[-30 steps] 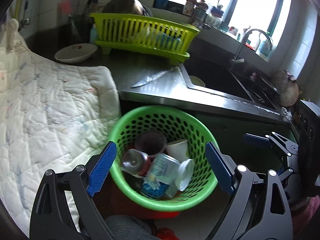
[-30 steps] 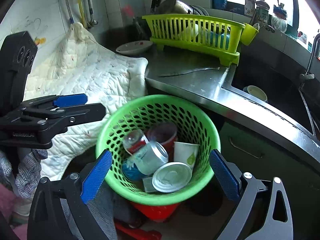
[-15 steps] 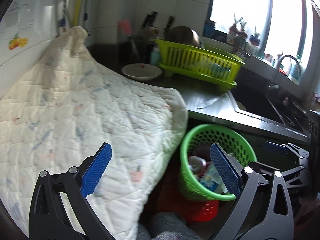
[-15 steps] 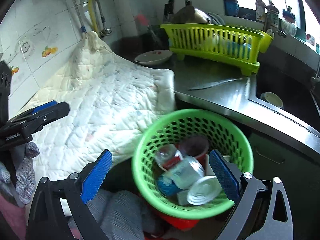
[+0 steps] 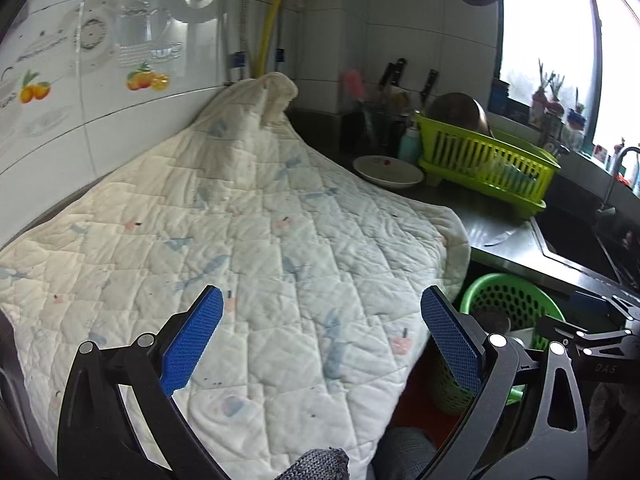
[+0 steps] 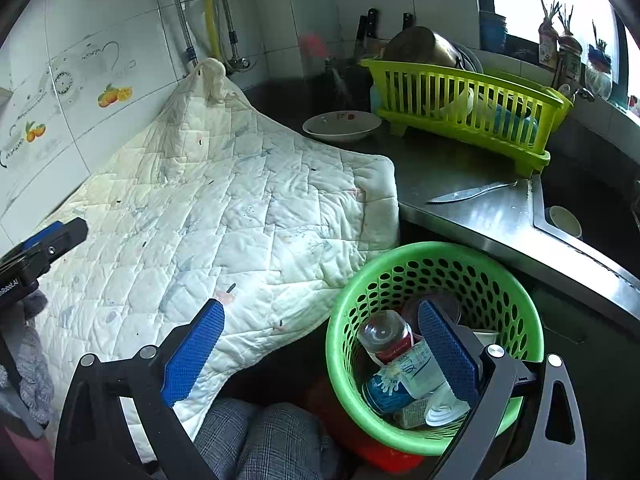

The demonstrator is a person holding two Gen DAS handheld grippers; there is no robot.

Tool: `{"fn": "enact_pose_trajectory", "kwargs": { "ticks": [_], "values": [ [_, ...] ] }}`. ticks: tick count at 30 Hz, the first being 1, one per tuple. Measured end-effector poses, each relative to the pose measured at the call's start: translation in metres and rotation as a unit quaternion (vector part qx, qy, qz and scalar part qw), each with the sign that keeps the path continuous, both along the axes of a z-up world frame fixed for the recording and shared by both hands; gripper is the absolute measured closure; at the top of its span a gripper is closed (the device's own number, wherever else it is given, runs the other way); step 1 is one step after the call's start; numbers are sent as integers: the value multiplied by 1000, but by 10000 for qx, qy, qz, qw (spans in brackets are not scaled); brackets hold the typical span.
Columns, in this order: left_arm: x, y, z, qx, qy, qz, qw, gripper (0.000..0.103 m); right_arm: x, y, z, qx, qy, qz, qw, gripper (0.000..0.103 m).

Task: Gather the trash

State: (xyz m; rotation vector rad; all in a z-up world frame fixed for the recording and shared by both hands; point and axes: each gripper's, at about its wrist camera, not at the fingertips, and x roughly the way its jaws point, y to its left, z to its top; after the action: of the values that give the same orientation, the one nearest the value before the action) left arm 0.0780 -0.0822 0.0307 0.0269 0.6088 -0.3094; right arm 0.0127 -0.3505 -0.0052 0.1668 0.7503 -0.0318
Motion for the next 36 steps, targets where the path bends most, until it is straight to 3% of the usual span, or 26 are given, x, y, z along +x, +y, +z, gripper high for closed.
{"fn": "enact_pose_trajectory", "kwargs": {
  "ticks": [7, 10, 36],
  "values": [
    [-7, 27, 6, -103, -103, 407, 9991, 5, 5, 14, 3, 26, 10, -8, 10000, 9],
    [-11, 28, 8, 65, -228, 528, 9983, 5, 5, 16, 7, 58, -51, -31, 10000, 9],
    [-15, 12, -8, 626, -180, 621, 9959, 5, 3, 22, 14, 58, -256, -94, 9996, 9]
  ]
}}
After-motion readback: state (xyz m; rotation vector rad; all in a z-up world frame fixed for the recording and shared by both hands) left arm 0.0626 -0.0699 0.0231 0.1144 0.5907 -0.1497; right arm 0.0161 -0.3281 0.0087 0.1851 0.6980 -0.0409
